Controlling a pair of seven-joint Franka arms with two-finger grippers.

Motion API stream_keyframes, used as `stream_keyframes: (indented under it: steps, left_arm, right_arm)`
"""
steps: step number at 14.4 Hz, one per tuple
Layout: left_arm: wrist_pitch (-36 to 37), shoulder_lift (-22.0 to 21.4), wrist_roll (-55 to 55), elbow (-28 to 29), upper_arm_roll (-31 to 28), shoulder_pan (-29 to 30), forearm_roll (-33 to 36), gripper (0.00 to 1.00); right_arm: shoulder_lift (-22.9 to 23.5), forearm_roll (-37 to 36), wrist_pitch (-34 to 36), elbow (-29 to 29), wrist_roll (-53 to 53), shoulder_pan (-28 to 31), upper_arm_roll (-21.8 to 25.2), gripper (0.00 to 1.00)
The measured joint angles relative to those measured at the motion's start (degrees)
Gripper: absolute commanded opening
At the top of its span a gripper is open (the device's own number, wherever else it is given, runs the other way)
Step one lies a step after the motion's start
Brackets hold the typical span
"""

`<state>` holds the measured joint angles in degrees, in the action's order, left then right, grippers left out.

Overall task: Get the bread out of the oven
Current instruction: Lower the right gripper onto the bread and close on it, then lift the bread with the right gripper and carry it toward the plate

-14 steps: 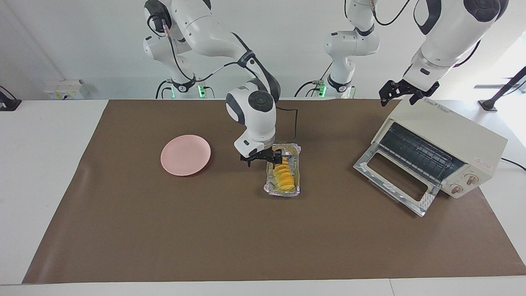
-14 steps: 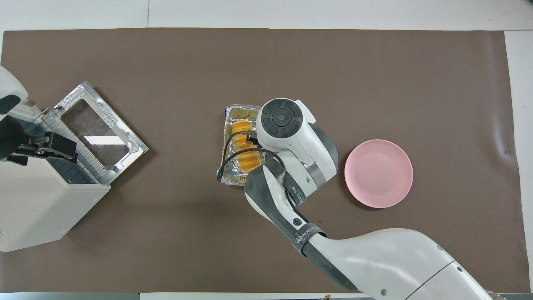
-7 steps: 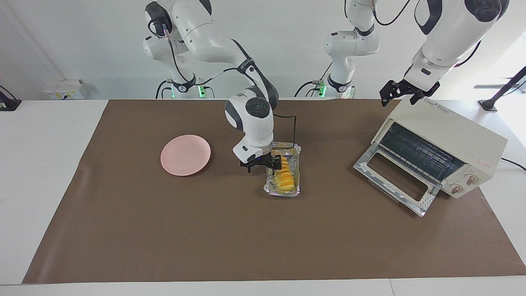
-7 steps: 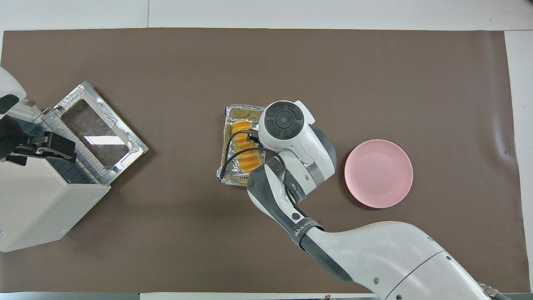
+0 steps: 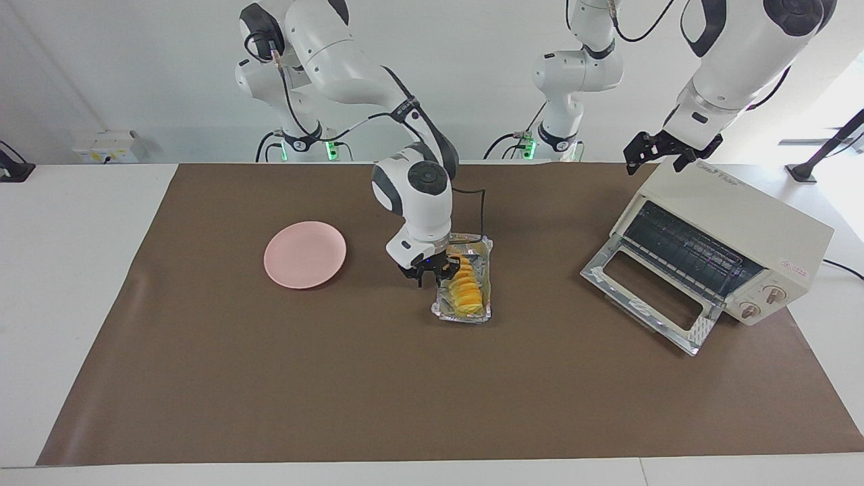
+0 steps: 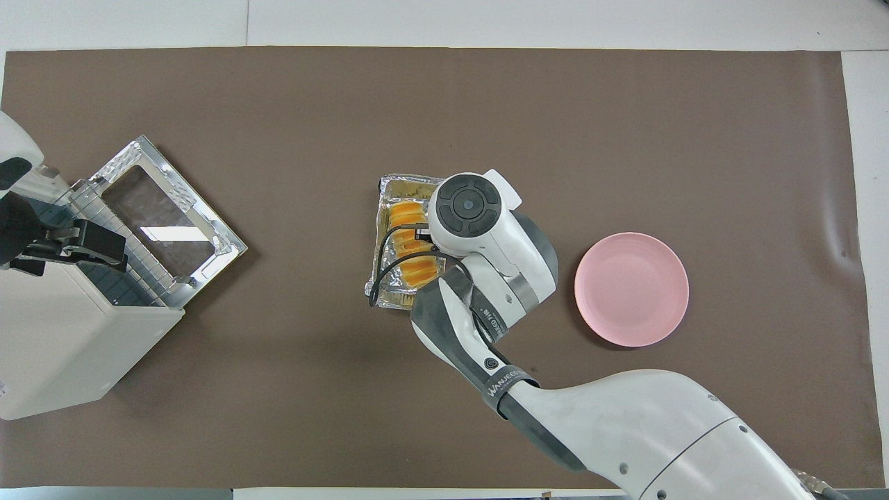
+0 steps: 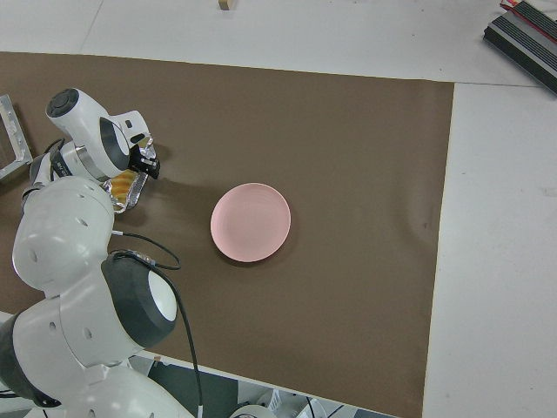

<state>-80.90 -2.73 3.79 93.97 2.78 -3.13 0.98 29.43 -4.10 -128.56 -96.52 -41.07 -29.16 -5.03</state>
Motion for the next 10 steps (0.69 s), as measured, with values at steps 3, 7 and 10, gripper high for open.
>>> stream_keyframes:
  steps: [3, 7, 10]
  left_arm:
    - [0.0, 0.0, 0.0, 0.0, 0.0, 0.0, 0.0, 1.00]
    - [0.0, 0.0, 0.0, 0.0, 0.0, 0.0, 0.0, 1.00]
    - [0.0, 0.0, 0.0, 0.0, 0.0, 0.0, 0.0, 1.00]
  right_arm:
    - [0.0, 0.0, -0.6, 0.2, 0.1, 0.0, 0.0, 0.00]
    - [0.0, -0.1, 2.7, 3.5, 0.3, 0.6, 0.2, 0.00]
    - [0.9, 0.4, 13.6, 12.6, 6.8, 4.7, 0.4, 0.00]
